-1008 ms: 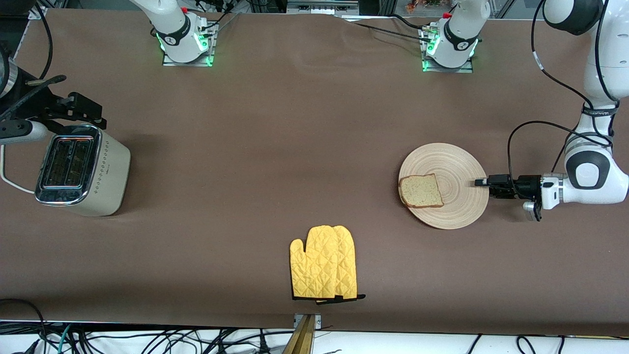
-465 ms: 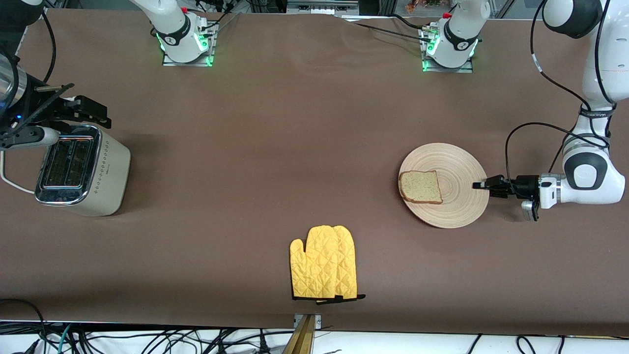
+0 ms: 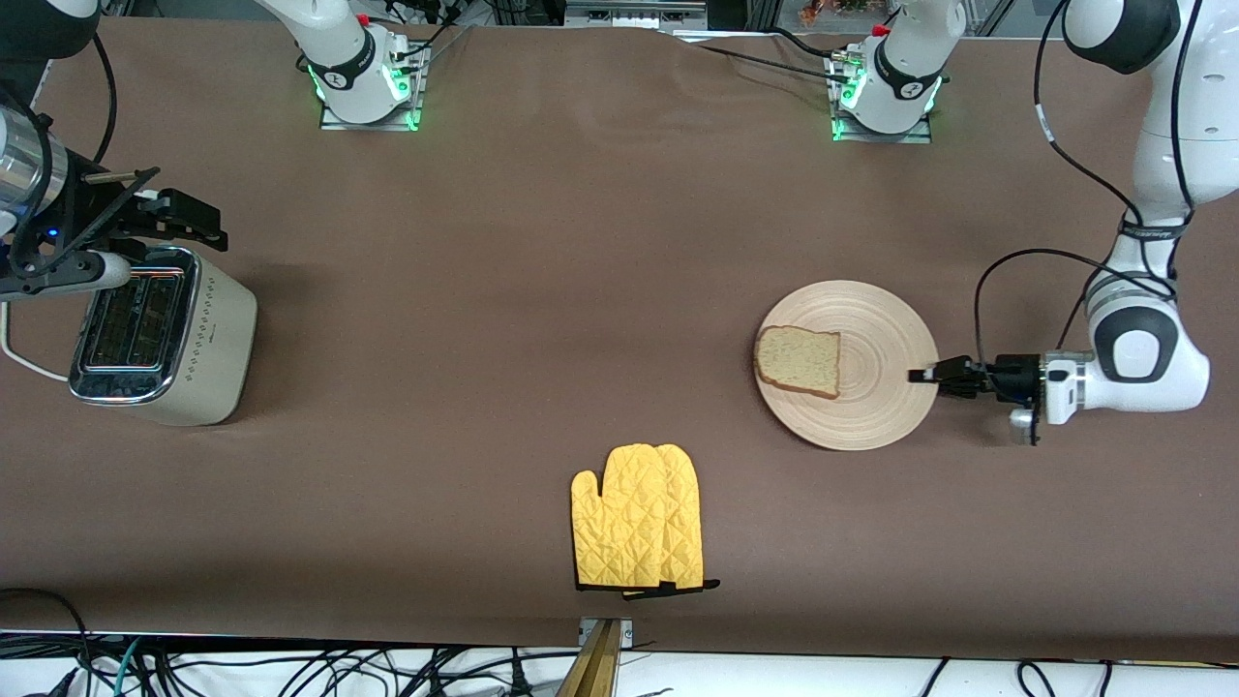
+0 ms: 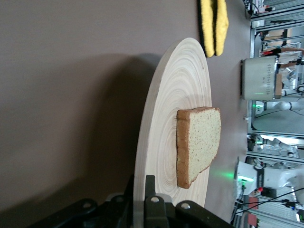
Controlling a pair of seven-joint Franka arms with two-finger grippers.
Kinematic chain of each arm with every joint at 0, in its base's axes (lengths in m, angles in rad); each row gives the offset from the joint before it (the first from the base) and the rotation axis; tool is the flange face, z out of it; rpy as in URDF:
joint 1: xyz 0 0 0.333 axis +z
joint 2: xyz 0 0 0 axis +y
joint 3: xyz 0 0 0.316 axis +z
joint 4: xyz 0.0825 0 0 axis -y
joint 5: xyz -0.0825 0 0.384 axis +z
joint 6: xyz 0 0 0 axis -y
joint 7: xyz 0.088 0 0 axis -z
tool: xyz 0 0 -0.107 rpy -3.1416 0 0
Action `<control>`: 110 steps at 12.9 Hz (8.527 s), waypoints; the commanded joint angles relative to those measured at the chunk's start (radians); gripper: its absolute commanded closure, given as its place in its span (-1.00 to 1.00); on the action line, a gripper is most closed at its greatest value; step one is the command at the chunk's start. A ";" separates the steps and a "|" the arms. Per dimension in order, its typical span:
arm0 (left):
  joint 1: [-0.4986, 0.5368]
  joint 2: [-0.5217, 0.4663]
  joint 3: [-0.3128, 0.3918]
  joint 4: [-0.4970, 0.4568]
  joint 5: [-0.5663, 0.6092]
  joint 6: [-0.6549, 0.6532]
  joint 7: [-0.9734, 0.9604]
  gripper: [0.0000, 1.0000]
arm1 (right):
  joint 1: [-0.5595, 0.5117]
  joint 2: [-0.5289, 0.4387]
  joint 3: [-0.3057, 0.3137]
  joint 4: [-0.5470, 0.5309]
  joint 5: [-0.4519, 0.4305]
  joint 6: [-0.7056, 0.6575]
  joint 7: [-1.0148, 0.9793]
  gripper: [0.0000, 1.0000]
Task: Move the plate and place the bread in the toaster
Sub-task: 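Slide the plate with the left gripper while the right gripper reaches out, then grasp the bread slice with the right gripper while the left gripper withdraws, then lift the bread with the right gripper and carry it to the toaster, then lower the bread into the toaster slot with the right gripper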
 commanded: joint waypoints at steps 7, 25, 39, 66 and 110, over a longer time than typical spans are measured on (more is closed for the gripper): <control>-0.350 -0.016 -0.051 0.003 -0.259 0.233 -0.139 1.00 | 0.052 0.032 0.001 -0.016 0.002 -0.006 -0.001 -1.00; -0.404 -0.074 -0.043 -0.058 -0.102 0.360 -0.139 -1.00 | 0.211 0.208 0.060 -0.266 0.205 0.459 0.093 -1.00; -0.215 -0.505 -0.040 0.188 0.844 -0.139 -0.316 -1.00 | 0.351 0.454 0.144 -0.297 0.254 0.937 0.356 -0.74; -0.359 -0.835 0.058 -0.112 0.901 -0.045 -0.858 -1.00 | 0.342 0.420 0.091 -0.190 0.101 0.751 0.293 1.00; -0.359 -0.835 0.058 -0.110 0.899 -0.058 -0.861 -1.00 | 0.294 0.380 -0.489 -0.098 -0.565 0.215 -0.093 1.00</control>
